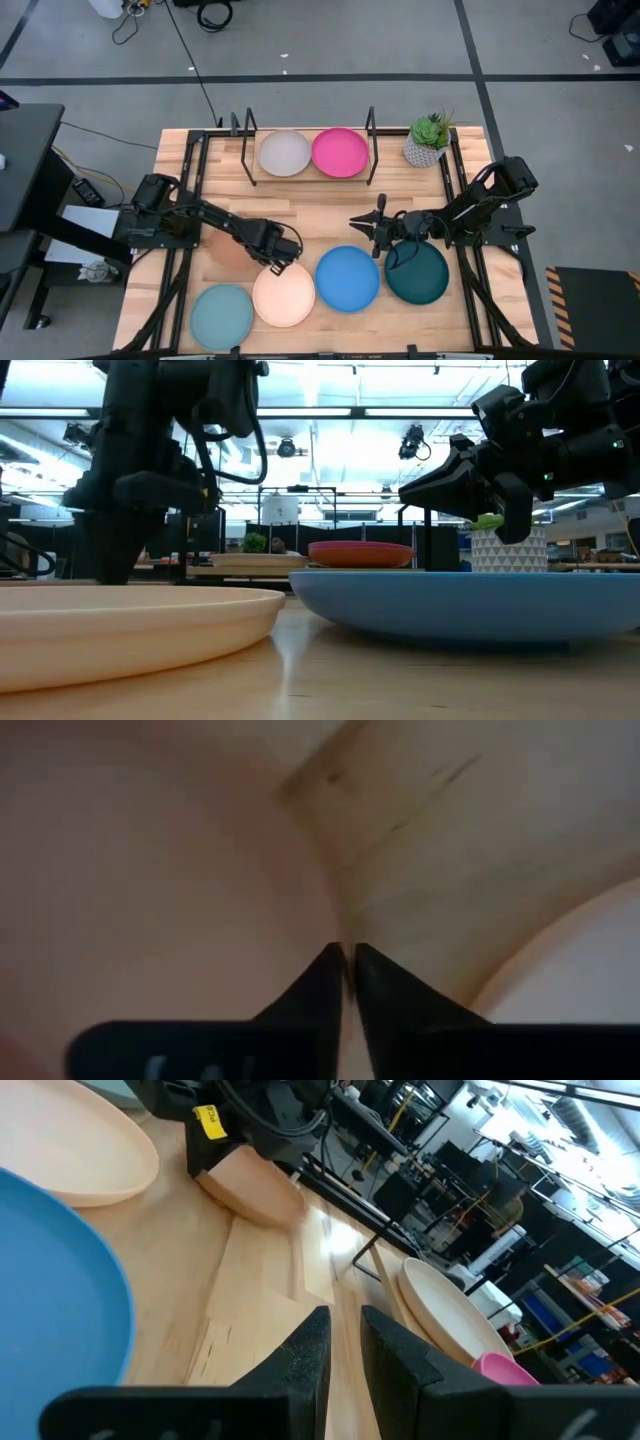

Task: Place and stack plates onto a shelf
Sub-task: Stack the light brown plate on top of the grey plate

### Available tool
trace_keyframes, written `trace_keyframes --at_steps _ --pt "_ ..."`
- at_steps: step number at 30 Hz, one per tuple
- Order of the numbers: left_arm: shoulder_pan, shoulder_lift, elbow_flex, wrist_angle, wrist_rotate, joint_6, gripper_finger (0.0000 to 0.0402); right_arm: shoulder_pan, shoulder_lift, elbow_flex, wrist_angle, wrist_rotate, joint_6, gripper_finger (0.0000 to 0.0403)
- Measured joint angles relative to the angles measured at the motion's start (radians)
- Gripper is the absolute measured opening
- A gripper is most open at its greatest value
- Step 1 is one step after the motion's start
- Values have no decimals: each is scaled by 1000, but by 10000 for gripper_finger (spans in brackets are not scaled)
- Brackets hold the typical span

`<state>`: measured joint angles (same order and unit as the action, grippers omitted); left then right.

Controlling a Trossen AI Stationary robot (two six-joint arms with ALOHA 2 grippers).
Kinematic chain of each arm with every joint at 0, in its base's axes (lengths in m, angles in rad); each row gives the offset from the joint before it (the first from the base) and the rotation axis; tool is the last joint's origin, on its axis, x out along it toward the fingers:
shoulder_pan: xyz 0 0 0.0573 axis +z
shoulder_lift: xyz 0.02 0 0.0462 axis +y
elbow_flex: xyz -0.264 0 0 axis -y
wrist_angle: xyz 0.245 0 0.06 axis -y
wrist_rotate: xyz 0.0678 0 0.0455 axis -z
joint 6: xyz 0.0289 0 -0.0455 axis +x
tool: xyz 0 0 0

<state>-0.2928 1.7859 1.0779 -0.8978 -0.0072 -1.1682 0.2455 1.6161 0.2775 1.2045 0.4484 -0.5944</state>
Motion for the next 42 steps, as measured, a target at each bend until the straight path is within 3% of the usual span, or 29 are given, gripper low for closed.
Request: trace_keyframes --at_steps 7,14,20,23,27,32,37,42 --pt "12 0 108 -83 11 165 15 0 0 0 -1 0 13 65" --pt "35 0 285 -97 4 477 15 0 0 0 -46 1 86 65" --pt "91 -2 431 -146 -214 763 15 5 0 0 -69 3 194 65" --pt "143 -2 466 -152 -238 856 15 20 0 0 -90 3 250 65" --pt "233 -2 467 -147 -250 990 15 52 0 0 -114 4 299 65" --pt "373 7 436 -150 -352 1142 15 102 0 0 -149 34 325 65" --pt "523 6 400 -112 -305 1227 15 151 0 -1 -167 155 341 65" --pt "635 7 306 9 -286 1294 14 186 0 -1 -168 195 338 65"
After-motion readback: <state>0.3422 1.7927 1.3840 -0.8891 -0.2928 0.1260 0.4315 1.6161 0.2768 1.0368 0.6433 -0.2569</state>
